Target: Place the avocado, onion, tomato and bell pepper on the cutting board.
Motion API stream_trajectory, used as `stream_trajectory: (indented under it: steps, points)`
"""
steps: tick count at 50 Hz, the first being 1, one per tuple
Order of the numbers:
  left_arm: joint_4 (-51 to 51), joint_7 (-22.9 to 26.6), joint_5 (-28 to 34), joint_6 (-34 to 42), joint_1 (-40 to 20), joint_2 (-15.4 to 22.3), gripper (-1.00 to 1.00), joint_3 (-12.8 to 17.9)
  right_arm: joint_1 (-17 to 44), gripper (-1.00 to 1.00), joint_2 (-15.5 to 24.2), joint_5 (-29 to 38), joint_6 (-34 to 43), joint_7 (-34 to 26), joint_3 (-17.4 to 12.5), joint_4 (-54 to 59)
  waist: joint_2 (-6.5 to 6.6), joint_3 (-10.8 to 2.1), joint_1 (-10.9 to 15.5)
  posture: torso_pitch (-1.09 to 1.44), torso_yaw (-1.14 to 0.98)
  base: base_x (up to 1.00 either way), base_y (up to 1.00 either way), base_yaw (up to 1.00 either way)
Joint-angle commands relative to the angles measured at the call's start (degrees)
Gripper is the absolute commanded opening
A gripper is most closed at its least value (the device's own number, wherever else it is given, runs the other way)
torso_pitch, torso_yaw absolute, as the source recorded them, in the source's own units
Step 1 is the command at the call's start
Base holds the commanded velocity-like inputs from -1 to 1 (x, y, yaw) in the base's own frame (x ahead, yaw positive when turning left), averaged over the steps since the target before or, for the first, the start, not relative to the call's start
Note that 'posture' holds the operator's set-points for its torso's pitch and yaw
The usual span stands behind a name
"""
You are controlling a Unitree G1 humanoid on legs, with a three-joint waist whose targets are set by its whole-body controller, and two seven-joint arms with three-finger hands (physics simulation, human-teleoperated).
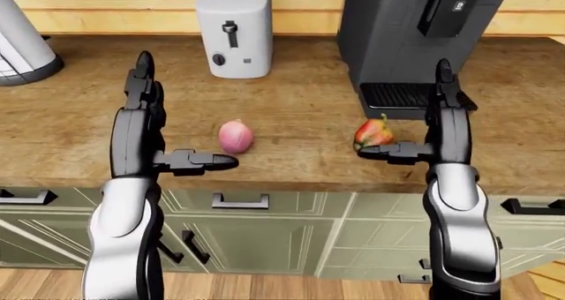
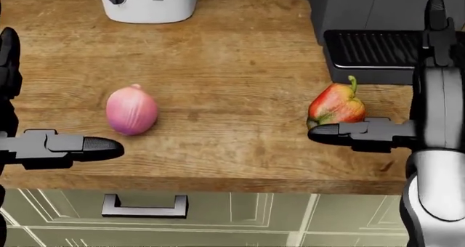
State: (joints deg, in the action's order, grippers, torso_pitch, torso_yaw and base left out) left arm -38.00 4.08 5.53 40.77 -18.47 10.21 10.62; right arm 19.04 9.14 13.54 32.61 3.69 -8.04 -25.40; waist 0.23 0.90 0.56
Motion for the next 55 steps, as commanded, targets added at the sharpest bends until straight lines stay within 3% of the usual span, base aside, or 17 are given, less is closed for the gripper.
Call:
stream_trajectory:
  steps: [1,10,32,37,47,55]
  points:
    - [-1.31,-0.27,0.22,-1.71,-1.39,0.49,1.00,0.23,1.53,1.00,0.29,1.66,-1.91,0.06,-0.14,-1.72,-0.03,-1.19,-0.04,0.00,0.00,0.00,0.00,0.00]
    - [-0.60,-0.24,0.25,-2.26,-1.54,0.48,1.00,0.11,0.73,1.00,-1.83,3.92,-3.33,-1.13,2.08,-0.29,0.24,-1.41,-0.19,0.00,0.00,0.00,0.00,0.00]
    - [0.10,-0.41,0.42,-3.87,-0.11,0.15,1.00,0.43,-2.53,1.00,-3.26,4.94,-5.54,-2.66,2.85,0.66,0.28,-1.65,-0.21,0.00,0.00,0.00,0.00,0.00]
    - [0.52,-0.43,0.35,-4.35,-0.04,0.21,1.00,0.57,-2.80,0.76,-3.50,5.03,-6.05,-2.53,3.13,1.53,0.29,-1.64,-0.20,0.00,0.00,0.00,0.00,0.00]
    - [-0.03,-0.24,0.41,-3.91,-0.04,0.40,1.00,0.70,-3.33,0.58,-2.98,5.69,-5.77,-3.24,2.39,1.49,0.26,-1.50,-0.16,0.00,0.00,0.00,0.00,0.00]
    - [-0.96,-0.03,0.47,-2.57,-0.81,0.69,1.00,0.71,-3.45,0.58,-2.71,5.95,-4.50,-3.99,1.93,0.28,0.19,-1.37,-0.15,0.00,0.00,0.00,0.00,0.00]
